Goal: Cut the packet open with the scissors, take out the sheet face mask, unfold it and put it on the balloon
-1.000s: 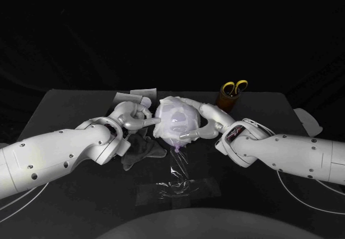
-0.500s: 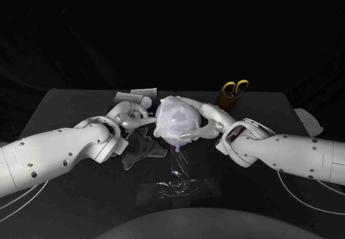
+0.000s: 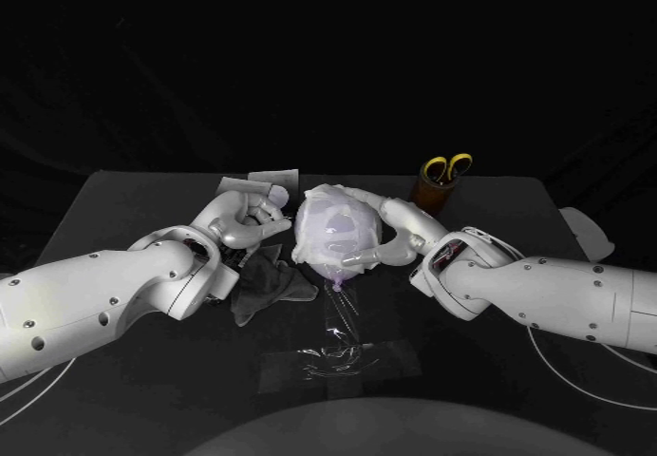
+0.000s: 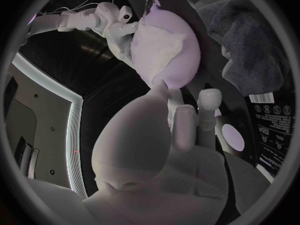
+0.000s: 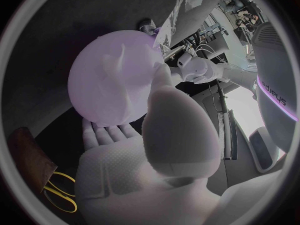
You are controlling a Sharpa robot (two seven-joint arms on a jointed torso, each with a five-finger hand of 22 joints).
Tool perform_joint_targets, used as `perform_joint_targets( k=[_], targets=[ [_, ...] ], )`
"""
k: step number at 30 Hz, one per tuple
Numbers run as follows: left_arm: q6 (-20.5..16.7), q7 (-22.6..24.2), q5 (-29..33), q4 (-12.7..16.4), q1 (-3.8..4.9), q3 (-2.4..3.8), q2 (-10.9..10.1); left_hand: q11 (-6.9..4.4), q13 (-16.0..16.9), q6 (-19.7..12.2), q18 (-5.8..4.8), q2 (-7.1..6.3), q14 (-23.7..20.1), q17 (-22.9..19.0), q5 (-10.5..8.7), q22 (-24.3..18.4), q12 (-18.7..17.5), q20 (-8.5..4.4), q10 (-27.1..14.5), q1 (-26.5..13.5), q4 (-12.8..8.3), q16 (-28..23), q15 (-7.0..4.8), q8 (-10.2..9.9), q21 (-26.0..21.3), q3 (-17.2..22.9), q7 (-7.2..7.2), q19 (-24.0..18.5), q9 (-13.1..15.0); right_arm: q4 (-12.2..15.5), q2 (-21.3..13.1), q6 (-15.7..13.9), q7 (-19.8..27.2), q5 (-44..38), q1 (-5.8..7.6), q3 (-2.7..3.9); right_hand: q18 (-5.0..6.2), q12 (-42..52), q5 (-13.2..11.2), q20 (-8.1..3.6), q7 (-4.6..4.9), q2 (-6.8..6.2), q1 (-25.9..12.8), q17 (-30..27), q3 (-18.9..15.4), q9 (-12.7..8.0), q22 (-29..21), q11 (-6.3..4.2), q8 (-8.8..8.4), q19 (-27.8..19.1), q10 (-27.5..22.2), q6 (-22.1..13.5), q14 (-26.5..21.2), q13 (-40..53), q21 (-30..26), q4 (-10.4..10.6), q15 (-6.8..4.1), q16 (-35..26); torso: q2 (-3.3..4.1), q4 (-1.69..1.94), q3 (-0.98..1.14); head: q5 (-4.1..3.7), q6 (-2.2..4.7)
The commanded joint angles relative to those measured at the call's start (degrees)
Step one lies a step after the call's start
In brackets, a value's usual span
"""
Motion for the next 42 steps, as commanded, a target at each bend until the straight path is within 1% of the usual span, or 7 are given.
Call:
perform_joint_targets(
  k=[1,7,16,19,21,31,42],
  targets=[
    [0.30,9.79,1.55,1.62,-0.07,0.04,-0.53,0.93,-2.73,1.44,0.83,-3.47,-0.79,-1.56,-0.55,-1.49,-0.75,0.85,-0.15,-1.36,-0.31,-0.59,0.99,-1.64,-1.45,7.17,1.58,-1.38,-2.26,-0.05,0.07,2.47,-0.42,-0.14,-0.35,-0.26,-0.64,0.19,-0.36,-0.04,8.82,0.66,0.02,-0.10,0.49,0.18,-0.10,0.15,0.12,0.47,-0.31,0.51,-0.39,0.06,0.14,0.00,-0.04,-0.10,0.02,-0.02,-0.05,0.05,-0.04],
    [1.09,11.82,-3.22,3.81,-0.53,0.00,-1.43,1.13,-2.70,1.21,0.62,-6.65,-0.08,-0.18,-0.20,-0.38,1.07,1.24,0.92,-5.60,-0.33,0.25,1.21,-3.37,-0.68,16.40,1.90,-0.12,-5.06,-0.09,0.05,2.52,-0.44,-0.11,-0.37,-0.26,-0.64,0.18,-0.36,-0.04,8.82,0.67,0.02,-0.10,0.49,0.18,-0.09,0.15,0.12,0.48,-0.34,0.50,-0.40,0.05,0.14,0.00,-0.04,-0.10,-0.04,0.01,0.01,0.12,-0.17],
    [0.78,7.10,-6.97,3.59,-1.50,-0.03,-0.65,1.30,-2.31,2.68,-0.63,-10.45,2.59,5.77,-0.21,5.17,2.74,1.16,3.61,-12.50,-0.27,2.68,1.24,-4.28,3.67,13.29,2.21,5.05,-6.56,-0.09,0.09,2.61,-0.46,-0.10,-0.40,-0.26,-0.64,0.18,-0.36,-0.04,8.82,0.67,0.02,-0.10,0.49,0.18,-0.09,0.15,0.12,0.48,-0.34,0.50,-0.40,0.05,0.14,0.00,-0.04,-0.10,0.06,-0.11,0.01,0.23,-0.05],
    [0.40,5.30,-7.40,3.32,-1.59,-0.03,-0.44,1.24,-0.54,2.94,-0.84,-10.92,2.93,6.59,-0.21,6.08,3.79,1.10,5.06,-13.25,-0.25,2.98,1.16,-4.50,4.38,12.59,2.18,5.87,-6.83,-0.07,0.05,2.61,-0.48,-0.09,-0.40,-0.26,-0.67,0.20,-0.37,-0.04,8.83,0.70,0.04,-0.13,0.53,0.18,-0.09,0.19,0.14,0.51,-0.27,0.54,-0.45,0.06,0.15,0.00,-0.03,-0.11,0.04,-0.08,0.03,0.20,-0.08],
    [-0.04,3.85,-7.67,3.10,-1.64,-0.03,-0.28,1.30,5.59,2.62,-1.05,-11.75,3.34,7.50,-0.20,7.02,7.36,1.00,9.38,-14.27,-0.28,3.34,1.16,-5.44,5.14,11.35,2.36,6.74,-7.49,-0.06,0.04,2.61,-0.49,-0.09,-0.40,-0.26,-0.67,0.20,-0.37,-0.04,8.83,0.70,0.04,-0.13,0.53,0.18,-0.09,0.19,0.14,0.51,-0.27,0.54,-0.45,0.06,0.15,0.00,-0.03,-0.11,0.02,-0.07,0.04,0.18,-0.10],
    [-2.56,-0.64,-8.20,2.49,-1.72,-0.02,0.26,1.64,10.34,1.75,-1.41,-12.64,4.00,9.06,-0.20,8.55,10.62,0.93,12.19,-15.09,-0.41,3.93,1.36,-7.11,6.39,8.43,2.93,8.10,-8.67,-0.06,0.00,2.65,-0.51,-0.08,-0.41,-0.26,-0.67,0.20,-0.37,-0.04,8.83,0.70,0.04,-0.13,0.53,0.18,-0.09,0.19,0.14,0.51,-0.27,0.54,-0.45,0.06,0.15,0.00,-0.03,-0.11,0.00,-0.05,0.01,0.14,-0.17],
    [-3.88,-0.55,-6.41,2.47,-1.72,-0.01,0.50,3.80,-1.73,-3.13,0.82,-11.90,-0.65,-2.39,-0.21,-1.52,4.12,2.61,0.95,-11.61,-0.65,-0.42,3.32,-8.11,-1.60,5.53,5.24,-0.23,-9.17,-0.06,0.01,2.67,-0.51,-0.18,-0.41,-0.26,-0.67,0.20,-0.37,-0.04,8.83,0.70,0.04,-0.13,0.53,0.18,-0.09,0.19,0.14,0.51,-0.27,0.54,-0.45,0.06,0.15,0.00,-0.03,-0.11,0.00,-0.05,0.00,0.16,-0.35]
  ],
)
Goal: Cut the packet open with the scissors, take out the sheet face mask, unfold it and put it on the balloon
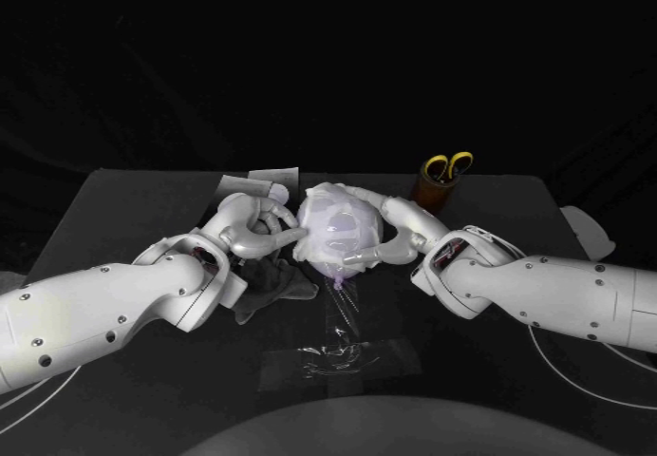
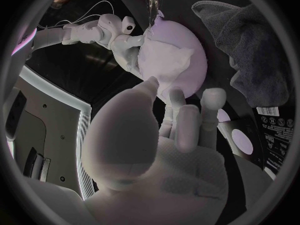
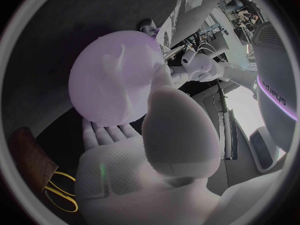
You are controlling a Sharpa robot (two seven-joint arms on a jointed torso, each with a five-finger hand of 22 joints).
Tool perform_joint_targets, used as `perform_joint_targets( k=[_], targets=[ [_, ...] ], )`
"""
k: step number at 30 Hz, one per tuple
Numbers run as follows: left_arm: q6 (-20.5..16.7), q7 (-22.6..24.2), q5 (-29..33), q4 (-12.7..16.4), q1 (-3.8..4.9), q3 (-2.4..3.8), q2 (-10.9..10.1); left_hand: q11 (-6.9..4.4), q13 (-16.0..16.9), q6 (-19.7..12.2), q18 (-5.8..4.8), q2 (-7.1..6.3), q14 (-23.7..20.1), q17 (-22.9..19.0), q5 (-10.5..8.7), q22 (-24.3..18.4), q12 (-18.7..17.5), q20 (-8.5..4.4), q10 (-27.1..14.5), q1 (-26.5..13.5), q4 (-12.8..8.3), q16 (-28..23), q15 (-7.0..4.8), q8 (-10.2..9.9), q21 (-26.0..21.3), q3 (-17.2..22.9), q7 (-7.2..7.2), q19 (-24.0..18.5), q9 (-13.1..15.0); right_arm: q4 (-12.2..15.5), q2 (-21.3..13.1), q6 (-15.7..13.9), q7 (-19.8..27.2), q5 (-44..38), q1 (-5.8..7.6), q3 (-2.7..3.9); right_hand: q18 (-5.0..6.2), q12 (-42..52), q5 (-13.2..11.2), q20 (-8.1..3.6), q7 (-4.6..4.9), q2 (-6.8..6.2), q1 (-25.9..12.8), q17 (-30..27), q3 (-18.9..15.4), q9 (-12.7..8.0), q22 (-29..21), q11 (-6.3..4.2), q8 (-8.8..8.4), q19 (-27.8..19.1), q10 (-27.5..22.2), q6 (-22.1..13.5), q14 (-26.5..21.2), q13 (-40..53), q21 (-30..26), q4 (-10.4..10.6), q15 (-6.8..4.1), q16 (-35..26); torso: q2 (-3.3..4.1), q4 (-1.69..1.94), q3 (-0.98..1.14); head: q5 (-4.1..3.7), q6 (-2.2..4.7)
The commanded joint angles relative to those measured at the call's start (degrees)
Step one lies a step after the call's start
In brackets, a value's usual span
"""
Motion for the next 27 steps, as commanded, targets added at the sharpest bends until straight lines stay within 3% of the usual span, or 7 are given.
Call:
perform_joint_targets(
  k=[1,3,8,11,15,27],
  targets=[
    [-1.14,-0.66,0.88,0.10,0.00,0.05,0.17,0.20,-0.90,-0.47,1.68,0.18,-1.72,-3.74,0.06,-3.17,-0.99,0.29,-1.66,0.66,0.16,-1.69,0.22,0.52,-2.70,-0.56,0.16,-2.57,0.14,-0.01,0.09,2.52,-0.52,-0.29,-0.37,-0.27,-0.66,0.36,-0.37,-0.04,8.72,0.70,0.04,-0.10,0.21,0.05,-0.06,0.20,0.36,0.51,-0.27,0.43,-0.46,0.05,0.15,0.00,-0.02,-0.11,-0.02,0.01,0.00,0.00,-0.10],
    [-0.97,-0.78,1.02,0.09,0.00,0.05,0.18,0.40,-1.58,-0.80,2.10,0.17,-2.77,-5.83,0.11,-5.27,-2.07,0.50,-2.89,1.19,0.14,-2.76,0.42,0.62,-4.62,-1.01,0.32,-4.19,0.02,-0.02,0.11,2.54,-0.53,-0.23,-0.37,-0.27,-0.66,0.36,-0.37,-0.04,8.72,0.70,0.04,-0.10,0.21,0.05,-0.06,0.20,0.36,0.51,-0.27,0.43,-0.46,0.05,0.15,0.00,-0.02,-0.11,-0.03,0.03,0.01,0.02,-0.15],
    [-0.66,-1.26,1.21,-0.07,0.00,0.05,0.24,0.55,-2.07,-1.36,2.15,0.38,-2.82,-5.84,0.10,-5.71,-2.51,0.68,-3.19,1.90,0.09,-2.89,0.58,0.30,-5.19,-1.37,0.56,-4.31,-0.45,-0.03,0.15,2.59,-0.52,-0.11,-0.37,-0.27,-0.70,0.37,-0.37,-0.04,8.73,0.68,0.04,-0.12,0.22,0.04,-0.10,0.24,0.37,0.50,-0.27,0.46,-0.48,0.06,0.15,0.01,-0.01,-0.11,-0.05,0.02,0.03,0.04,-0.09],
    [-0.44,-1.45,1.37,-0.21,0.00,0.05,0.36,0.68,-2.42,-1.91,2.13,1.22,-2.78,-5.82,0.12,-5.75,-2.66,0.78,-3.15,3.25,-0.18,-2.90,0.66,-0.26,-5.32,-0.94,0.74,-4.07,-1.07,-0.04,0.17,2.61,-0.52,-0.08,-0.38,-0.27,-0.70,0.37,-0.37,-0.04,8.73,0.68,0.04,-0.12,0.22,0.04,-0.10,0.24,0.37,0.50,-0.27,0.46,-0.48,0.06,0.15,0.01,-0.01,-0.11,-0.03,0.01,0.04,0.06,-0.10],
    [-0.14,-1.49,1.61,-0.29,0.01,0.05,0.58,0.68,-2.77,-1.46,2.00,2.10,-2.36,-4.95,0.13,-5.21,-2.77,0.82,-3.03,5.22,-0.66,-2.51,0.67,-1.08,-4.94,0.16,0.82,-3.38,-2.08,-0.04,0.18,2.62,-0.52,-0.05,-0.38,-0.27,-0.70,0.38,-0.37,-0.04,8.73,0.70,0.04,-0.13,0.23,0.07,-0.10,0.25,0.38,0.50,-0.18,0.52,-0.50,0.06,0.15,0.01,0.00,-0.12,-0.02,-0.02,0.04,0.15,-0.06],
    [1.15,-1.87,1.78,-0.44,0.01,0.05,1.10,0.70,-2.66,1.40,0.94,1.47,0.30,1.00,0.11,-0.47,-0.41,0.77,-0.71,6.07,-0.03,0.39,0.70,-5.10,-1.00,0.63,0.89,0.91,-6.74,0.00,0.17,2.66,-0.52,0.00,-0.39,-0.27,-0.70,0.38,-0.37,-0.04,8.73,0.70,0.04,-0.13,0.23,0.07,-0.10,0.25,0.38,0.50,-0.18,0.52,-0.50,0.06,0.15,0.01,0.00,-0.12,-0.05,-0.02,0.05,0.16,-0.07]
  ],
)
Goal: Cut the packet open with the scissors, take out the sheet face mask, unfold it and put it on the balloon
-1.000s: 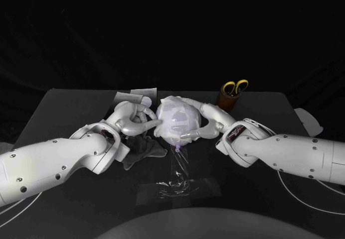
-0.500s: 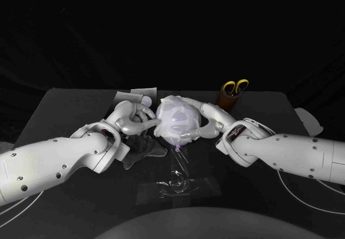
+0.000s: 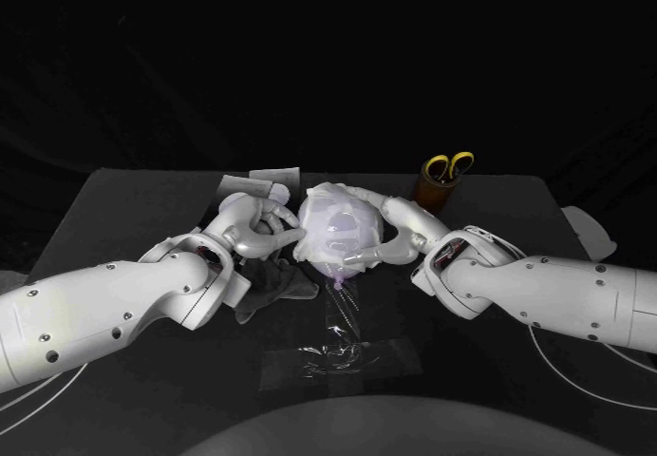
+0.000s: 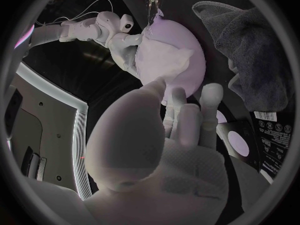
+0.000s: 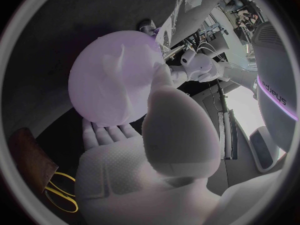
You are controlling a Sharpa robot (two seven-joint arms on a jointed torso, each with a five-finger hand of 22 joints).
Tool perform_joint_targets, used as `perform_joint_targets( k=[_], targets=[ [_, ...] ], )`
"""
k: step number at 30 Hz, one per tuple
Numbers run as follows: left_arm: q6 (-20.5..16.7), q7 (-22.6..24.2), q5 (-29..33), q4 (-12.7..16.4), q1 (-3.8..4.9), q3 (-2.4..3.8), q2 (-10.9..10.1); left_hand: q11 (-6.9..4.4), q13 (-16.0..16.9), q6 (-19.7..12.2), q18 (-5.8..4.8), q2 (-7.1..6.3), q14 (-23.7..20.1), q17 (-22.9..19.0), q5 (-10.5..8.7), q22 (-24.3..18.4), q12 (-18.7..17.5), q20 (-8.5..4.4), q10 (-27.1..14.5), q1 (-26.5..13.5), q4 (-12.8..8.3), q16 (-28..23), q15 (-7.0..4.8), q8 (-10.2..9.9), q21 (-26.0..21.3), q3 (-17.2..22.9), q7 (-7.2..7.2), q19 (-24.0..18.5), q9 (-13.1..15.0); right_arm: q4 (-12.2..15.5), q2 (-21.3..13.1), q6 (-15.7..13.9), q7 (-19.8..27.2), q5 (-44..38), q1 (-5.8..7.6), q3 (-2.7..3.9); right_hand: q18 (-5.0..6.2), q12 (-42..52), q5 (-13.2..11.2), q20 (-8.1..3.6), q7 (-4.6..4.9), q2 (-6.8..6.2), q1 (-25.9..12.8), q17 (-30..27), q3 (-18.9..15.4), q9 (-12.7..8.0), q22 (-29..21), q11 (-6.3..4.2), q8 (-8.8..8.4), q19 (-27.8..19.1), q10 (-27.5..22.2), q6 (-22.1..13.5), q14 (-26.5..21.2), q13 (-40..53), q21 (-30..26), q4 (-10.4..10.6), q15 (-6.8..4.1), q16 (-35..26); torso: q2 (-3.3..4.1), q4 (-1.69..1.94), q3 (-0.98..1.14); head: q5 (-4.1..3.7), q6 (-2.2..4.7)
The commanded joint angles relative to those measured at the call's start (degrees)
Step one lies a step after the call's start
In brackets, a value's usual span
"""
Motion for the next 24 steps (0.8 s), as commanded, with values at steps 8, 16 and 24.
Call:
perform_joint_targets(
  k=[8,16,24],
  targets=[
    [2.29,-0.24,0.52,0.29,0.01,0.05,0.35,-0.14,5.96,1.43,-1.22,-0.38,1.28,2.87,0.11,2.77,4.25,0.02,4.54,-1.19,0.77,1.36,0.05,-2.12,2.30,-1.04,-0.07,2.13,-2.41,0.01,0.10,2.58,-0.53,-0.10,-0.37,-0.28,-0.70,0.21,-0.37,-0.04,8.91,0.70,0.04,-0.07,0.23,0.05,-0.06,0.26,0.15,0.50,-0.17,0.35,-0.50,0.06,0.15,0.01,0.00,-0.12,0.03,0.02,-0.05,-0.09,0.02],
    [3.35,-0.23,1.08,0.28,0.01,0.05,0.61,0.16,9.82,1.02,-1.66,-0.22,2.03,4.90,0.11,4.84,6.63,0.17,6.96,-1.88,0.71,2.22,0.29,-4.34,4.00,-1.99,0.29,3.55,-4.42,0.00,0.13,2.58,-0.54,-0.09,-0.37,-0.28,-0.73,0.23,-0.37,-0.04,8.92,0.84,0.04,-0.07,0.32,0.08,-0.07,0.31,0.18,0.52,-0.08,0.45,-0.48,0.08,0.15,0.00,0.01,-0.11,0.03,0.00,-0.05,-0.09,0.04],
    [3.91,-0.33,1.52,0.13,0.01,0.05,1.12,0.16,13.98,1.92,-1.87,0.43,2.53,6.14,0.11,6.01,8.91,0.24,9.75,-1.80,0.64,2.76,0.31,-5.22,5.01,-2.27,0.29,4.32,-5.48,-0.03,0.18,2.60,-0.55,-0.09,-0.37,-0.28,-0.73,0.23,-0.37,-0.04,8.92,0.84,0.04,-0.07,0.32,0.08,-0.07,0.31,0.18,0.52,-0.08,0.45,-0.48,0.08,0.15,0.00,0.01,-0.11,0.02,-0.01,-0.02,-0.11,0.01]
  ],
)
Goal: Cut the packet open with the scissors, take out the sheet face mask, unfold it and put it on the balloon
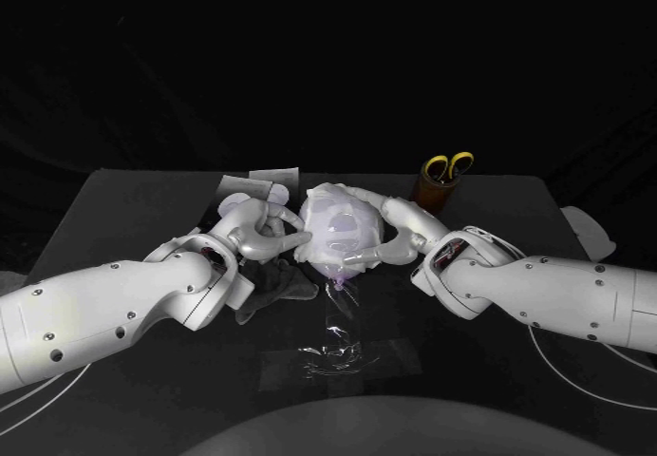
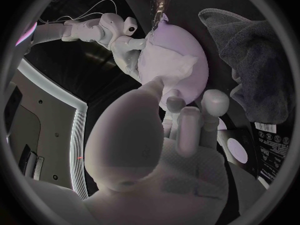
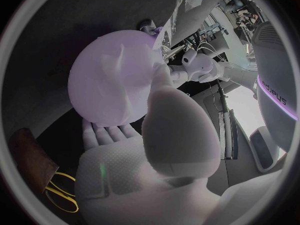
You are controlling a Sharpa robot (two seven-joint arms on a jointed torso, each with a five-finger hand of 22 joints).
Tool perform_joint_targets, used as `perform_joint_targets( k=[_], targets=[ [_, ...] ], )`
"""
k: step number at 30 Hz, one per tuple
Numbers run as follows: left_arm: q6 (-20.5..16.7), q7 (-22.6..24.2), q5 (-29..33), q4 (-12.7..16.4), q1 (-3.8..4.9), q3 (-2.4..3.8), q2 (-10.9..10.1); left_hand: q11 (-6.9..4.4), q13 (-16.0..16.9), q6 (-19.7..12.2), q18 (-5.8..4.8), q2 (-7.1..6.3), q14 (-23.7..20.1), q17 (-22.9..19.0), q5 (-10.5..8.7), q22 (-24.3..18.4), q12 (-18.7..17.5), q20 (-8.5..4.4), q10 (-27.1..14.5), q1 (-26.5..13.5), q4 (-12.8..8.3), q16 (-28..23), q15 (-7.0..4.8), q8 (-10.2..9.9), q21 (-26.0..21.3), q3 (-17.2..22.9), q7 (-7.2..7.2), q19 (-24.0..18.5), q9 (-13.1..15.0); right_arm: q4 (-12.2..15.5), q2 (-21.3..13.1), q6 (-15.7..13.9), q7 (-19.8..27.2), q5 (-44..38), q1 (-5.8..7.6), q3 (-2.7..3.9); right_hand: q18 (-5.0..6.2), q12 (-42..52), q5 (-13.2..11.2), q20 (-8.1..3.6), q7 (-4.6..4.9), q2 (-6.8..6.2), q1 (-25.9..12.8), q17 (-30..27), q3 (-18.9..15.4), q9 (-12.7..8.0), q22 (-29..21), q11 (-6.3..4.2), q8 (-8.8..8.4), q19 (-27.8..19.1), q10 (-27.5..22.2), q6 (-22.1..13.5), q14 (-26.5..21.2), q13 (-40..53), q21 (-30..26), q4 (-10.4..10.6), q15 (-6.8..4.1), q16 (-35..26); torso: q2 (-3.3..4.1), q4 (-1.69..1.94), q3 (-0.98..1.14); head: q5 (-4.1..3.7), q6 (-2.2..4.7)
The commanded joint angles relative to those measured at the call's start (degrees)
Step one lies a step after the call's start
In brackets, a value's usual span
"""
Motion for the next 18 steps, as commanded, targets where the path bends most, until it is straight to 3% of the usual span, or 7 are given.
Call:
perform_joint_targets(
  k=[1,11,18],
  targets=[
    [1.92,0.06,0.83,0.11,-0.01,0.02,0.45,-0.14,0.77,0.74,-0.94,0.47,1.33,0.50,0.11,0.37,0.51,-0.02,0.69,-0.41,-0.05,0.39,-0.07,-0.38,0.50,-0.41,0.04,0.42,-0.24,0.03,0.19,2.57,-0.53,-0.19,-0.36,-0.26,-0.73,0.30,-0.37,-0.04,8.93,0.31,0.11,-0.08,0.32,0.04,-0.08,0.39,0.25,0.52,0.00,0.46,-0.48,0.09,0.15,0.00,0.01,-0.11,0.00,-0.02,0.02,-0.02,-0.03],
    [1.48,0.17,2.49,-0.47,-0.01,0.03,1.05,-0.43,3.51,2.84,-1.22,1.23,1.88,1.84,0.12,1.88,2.03,-0.13,2.65,-0.11,-0.08,0.92,-0.28,-0.77,1.79,-0.41,-0.29,1.44,-1.22,0.07,0.16,2.58,-0.56,-0.19,-0.36,-0.26,-0.73,0.30,-0.37,-0.04,8.93,0.31,0.11,-0.08,0.32,0.04,-0.08,0.39,0.25,0.52,0.00,0.46,-0.48,0.09,0.15,0.00,0.01,-0.11,0.02,0.01,0.01,-0.11,-0.05],
    [-0.08,1.50,4.33,-0.66,0.00,0.04,1.30,-1.29,6.09,6.06,-1.43,2.22,2.42,3.15,0.13,3.14,3.26,-0.51,4.59,1.60,-0.76,1.38,-0.94,0.14,2.87,0.52,-1.31,2.30,-1.44,0.05,0.18,2.60,-0.57,-0.19,-0.36,-0.26,-0.74,0.32,-0.37,-0.04,8.94,0.37,0.11,-0.07,0.36,0.07,-0.08,0.41,0.27,0.54,0.10,0.55,-0.44,0.11,0.15,0.00,0.02,-0.10,-0.02,0.04,-0.02,-0.13,-0.05]
  ],
)
